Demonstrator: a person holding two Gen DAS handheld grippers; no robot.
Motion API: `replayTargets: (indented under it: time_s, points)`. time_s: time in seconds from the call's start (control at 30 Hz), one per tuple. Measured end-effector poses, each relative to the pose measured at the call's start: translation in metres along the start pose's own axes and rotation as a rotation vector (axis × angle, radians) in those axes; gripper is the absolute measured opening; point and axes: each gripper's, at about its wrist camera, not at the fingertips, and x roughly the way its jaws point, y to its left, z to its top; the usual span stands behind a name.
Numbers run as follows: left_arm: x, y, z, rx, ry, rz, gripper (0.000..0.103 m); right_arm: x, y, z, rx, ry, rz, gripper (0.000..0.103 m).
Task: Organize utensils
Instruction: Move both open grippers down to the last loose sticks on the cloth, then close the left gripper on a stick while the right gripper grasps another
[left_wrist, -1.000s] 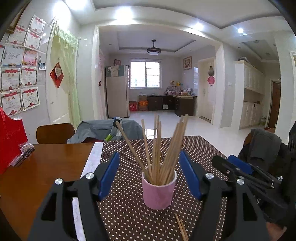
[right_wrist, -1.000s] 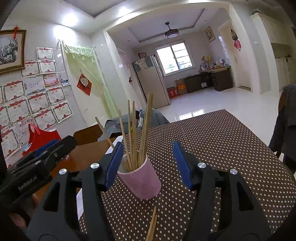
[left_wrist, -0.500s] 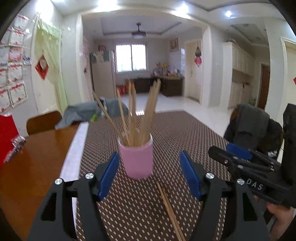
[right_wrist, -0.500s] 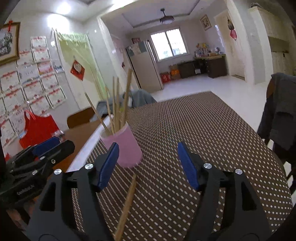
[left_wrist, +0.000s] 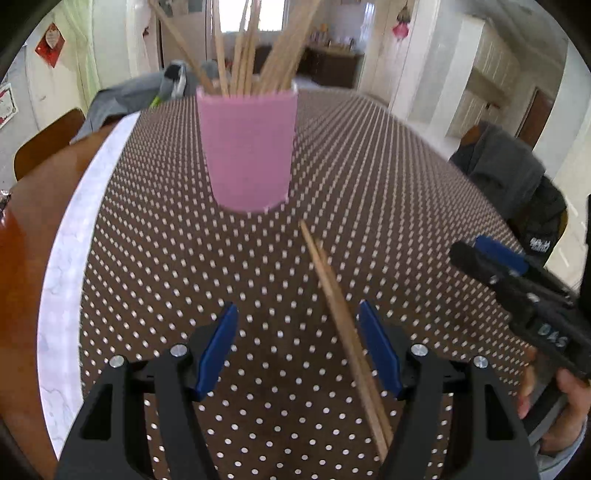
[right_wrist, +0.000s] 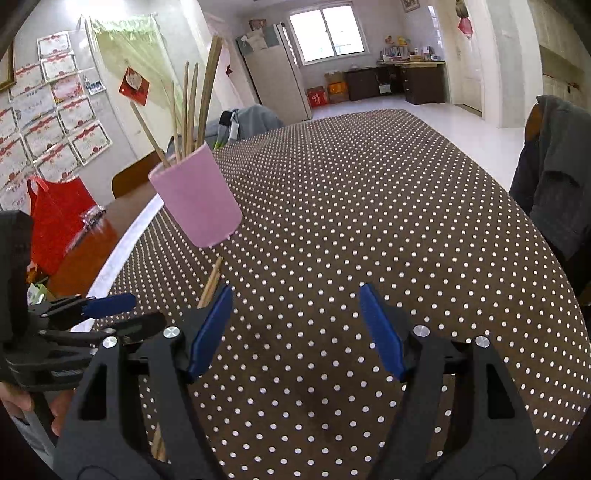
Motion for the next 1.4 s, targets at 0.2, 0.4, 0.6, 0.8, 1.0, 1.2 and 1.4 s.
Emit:
replayTargets:
  time_s: [0.2, 0.4, 0.6, 0.8, 1.0, 1.2, 1.4]
  points:
    - [0.019, -0.010, -0.004, 0.065, 0.059, 0.048, 0.067, 0.002, -0.001, -0.004, -0.014, 0.013, 0.008, 0.073]
    - [0.019, -0.005, -0.005, 0.052, 0.056, 0.042, 0.067, 0.003, 0.005, -0.005, -0.041, 0.013, 0.005, 0.073]
    - [0.018, 0.008, -0.005, 0.065, 0.058, 0.057, 0.067, 0.004, 0.008, -0.004, -0.047, 0.011, 0.003, 0.073]
    - [0.027, 0.002, 0.001, 0.092, 0.108, 0.097, 0.069, 0.006, 0.012, -0.004, -0.053, 0.019, 0.000, 0.073]
    - [0.028, 0.011, 0.006, 0.048, 0.113, 0.073, 0.067, 0.008, 0.018, -0.005, -0.077, 0.031, -0.010, 0.073]
    - [0.018, 0.036, 0.007, 0.010, 0.109, 0.060, 0.013, 0.011, 0.037, -0.004, -0.133, 0.065, -0.004, 0.073]
    - [0.012, 0.063, -0.002, -0.081, 0.074, -0.011, 0.006, 0.028, 0.062, -0.004, -0.168, 0.192, 0.025, 0.073]
